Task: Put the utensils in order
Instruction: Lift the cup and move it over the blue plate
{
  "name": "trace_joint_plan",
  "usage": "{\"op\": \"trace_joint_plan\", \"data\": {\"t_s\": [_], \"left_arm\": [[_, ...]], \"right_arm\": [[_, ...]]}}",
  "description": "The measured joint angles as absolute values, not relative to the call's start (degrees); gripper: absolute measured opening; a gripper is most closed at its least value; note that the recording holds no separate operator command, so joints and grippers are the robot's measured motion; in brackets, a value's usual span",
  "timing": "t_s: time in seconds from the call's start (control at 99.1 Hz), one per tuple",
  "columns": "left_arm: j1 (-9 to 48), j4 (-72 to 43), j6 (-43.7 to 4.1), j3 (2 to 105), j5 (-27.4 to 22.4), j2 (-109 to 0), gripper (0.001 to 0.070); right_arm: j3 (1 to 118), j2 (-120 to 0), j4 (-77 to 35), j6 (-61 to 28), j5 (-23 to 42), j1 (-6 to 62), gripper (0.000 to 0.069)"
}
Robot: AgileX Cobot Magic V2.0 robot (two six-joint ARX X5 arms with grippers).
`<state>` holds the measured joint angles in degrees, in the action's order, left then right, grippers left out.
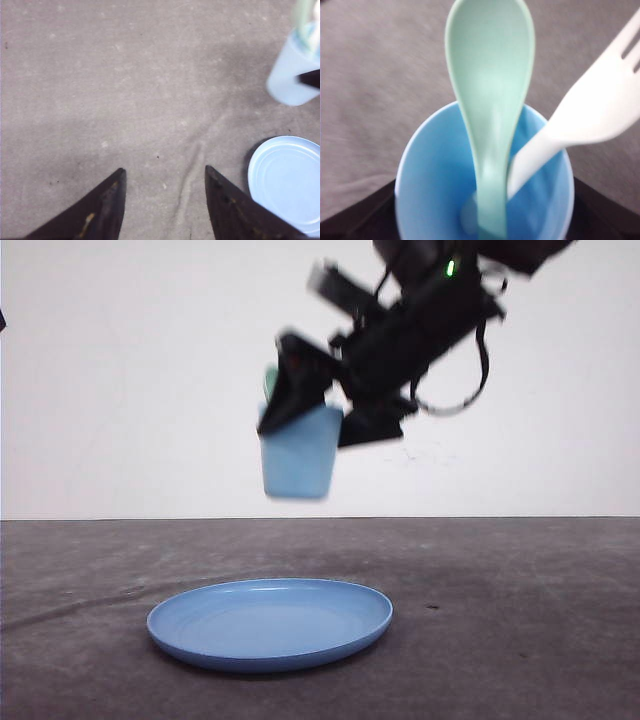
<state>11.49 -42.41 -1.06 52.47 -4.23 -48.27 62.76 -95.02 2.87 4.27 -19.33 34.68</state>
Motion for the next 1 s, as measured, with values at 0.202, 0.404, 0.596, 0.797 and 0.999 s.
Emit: {"op": "trace_joint_plan", "data": {"t_s": [0.202,0.404,0.596,0.797,0.999], "left_arm": [[11.49,-42.44,-1.06,52.47,-4.23,-48.27,0.0297],[11.49,-42.44,-1.06,52.47,-4.23,-48.27,0.0297],[11.49,-42.46,-1.06,52.47,-4.23,-48.27,0.0297],[11.46,-42.46,-1.06,52.47,-4.21,-48.27,0.0297],[11.49,-42.54,-1.06,52.47,-4.21,-48.27,0.0297]], "right_arm": [[54.63,-84.2,2.31,4.27,-17.17,39.38,0.0482],[46.57,-72.36,2.33,4.29,-11.64,44.95,0.0482],[40.32,-65.04,2.35,4.78,-7.62,49.19,0.0481],[35.81,-65.52,4.14,4.93,-5.96,51.44,0.0481],[34.44,-70.76,7.75,4.93,-5.02,51.77,0.0481]]}}
